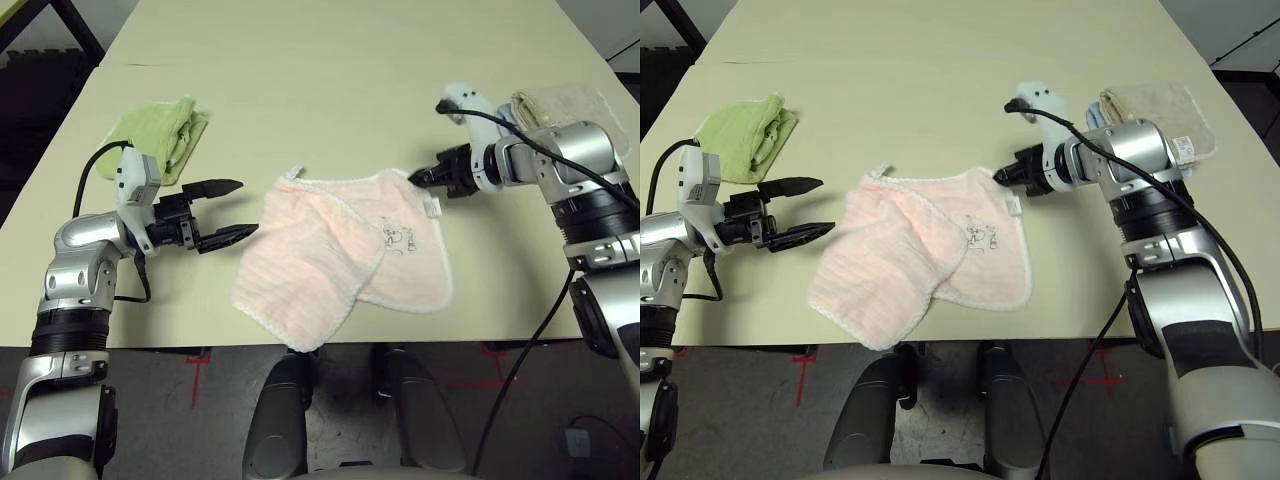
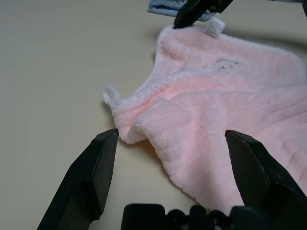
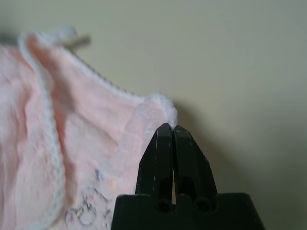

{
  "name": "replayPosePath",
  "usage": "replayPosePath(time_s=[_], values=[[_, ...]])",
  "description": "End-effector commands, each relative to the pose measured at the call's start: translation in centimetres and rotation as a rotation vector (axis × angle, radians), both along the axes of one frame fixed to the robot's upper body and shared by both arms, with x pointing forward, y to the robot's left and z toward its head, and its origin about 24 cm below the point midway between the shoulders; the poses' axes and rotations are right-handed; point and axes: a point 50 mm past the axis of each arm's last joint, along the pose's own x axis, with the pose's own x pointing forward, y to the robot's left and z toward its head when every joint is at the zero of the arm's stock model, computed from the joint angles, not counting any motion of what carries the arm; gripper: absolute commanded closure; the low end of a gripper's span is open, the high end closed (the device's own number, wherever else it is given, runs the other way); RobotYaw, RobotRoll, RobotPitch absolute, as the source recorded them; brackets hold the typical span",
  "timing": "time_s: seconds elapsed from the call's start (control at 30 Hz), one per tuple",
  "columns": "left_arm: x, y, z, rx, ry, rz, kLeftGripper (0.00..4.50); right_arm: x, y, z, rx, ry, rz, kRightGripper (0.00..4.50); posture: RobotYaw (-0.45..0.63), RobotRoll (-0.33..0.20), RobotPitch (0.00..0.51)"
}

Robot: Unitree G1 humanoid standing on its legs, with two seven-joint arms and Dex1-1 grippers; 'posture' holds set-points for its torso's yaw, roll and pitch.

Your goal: Fold the towel and set it aside.

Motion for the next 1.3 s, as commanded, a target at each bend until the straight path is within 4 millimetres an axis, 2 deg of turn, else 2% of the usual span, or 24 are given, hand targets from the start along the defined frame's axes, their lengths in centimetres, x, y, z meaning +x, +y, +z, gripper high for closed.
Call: replayPosePath(time_s=[0.03, 0.27, 0.43, 0.53, 0.67, 0.8, 0.87, 0.93, 1.07, 1.2, 1.23, 1.3], values=[[-0.3, 0.2, 0.4, 0.027, -0.018, -0.003, 0.00, -0.1, -0.6, 0.5, 0.105, -0.174, 0.018, 4.45, -0.07, 0.000, 0.259], [0.0, -0.2, 0.5, 0.002, -0.024, 0.026, 0.00, 0.7, -1.1, 1.0, 0.194, -0.368, -0.101, 4.45, -0.07, 0.000, 0.257], [0.6, -0.7, 0.5, -0.027, -0.017, 0.051, 0.00, 1.7, -0.4, 2.0, 0.249, -0.517, -0.117, 4.45, -0.07, 0.000, 0.251], [1.5, -1.5, 0.9, -0.078, -0.024, 0.083, 0.00, 2.2, 0.7, 4.7, 0.148, -0.787, -0.044, 4.45, -0.06, 0.000, 0.248], [2.2, -2.4, 1.2, -0.102, -0.007, 0.099, 0.00, 1.8, 1.9, 8.8, 0.124, -1.062, 0.031, 4.45, -0.06, 0.000, 0.247], [2.5, -2.9, 1.5, -0.115, -0.007, 0.103, 0.00, 0.6, 3.3, 12.6, 0.190, -1.237, 0.123, 4.45, -0.05, 0.000, 0.249], [2.7, -3.1, 1.7, -0.118, -0.009, 0.103, 0.00, -0.4, 4.2, 15.4, 0.262, -1.320, 0.163, 4.45, -0.05, 0.000, 0.249], [2.8, -3.3, 1.9, -0.121, -0.012, 0.101, 0.00, -1.4, 4.2, 18.3, 0.348, -1.389, 0.142, 4.45, -0.05, 0.000, 0.248], [3.0, -3.6, 2.1, -0.129, -0.016, 0.097, 0.00, -2.8, 2.9, 22.3, 0.431, -1.495, 0.039, 4.45, -0.06, 0.000, 0.244], [3.1, -3.8, 2.2, -0.138, -0.016, 0.095, 0.00, -3.7, 2.3, 24.4, 0.454, -1.546, -0.037, 4.45, -0.06, 0.000, 0.244], [3.2, -4.0, 2.3, -0.144, -0.017, 0.092, 0.00, -3.4, 2.6, 24.2, 0.415, -1.531, -0.032, 4.45, -0.06, 0.000, 0.242], [3.4, -4.2, 2.6, -0.165, -0.020, 0.091, 0.00, -2.1, 3.7, 22.7, 0.336, -1.434, 0.009, 4.45, -0.06, 0.000, 0.242]])
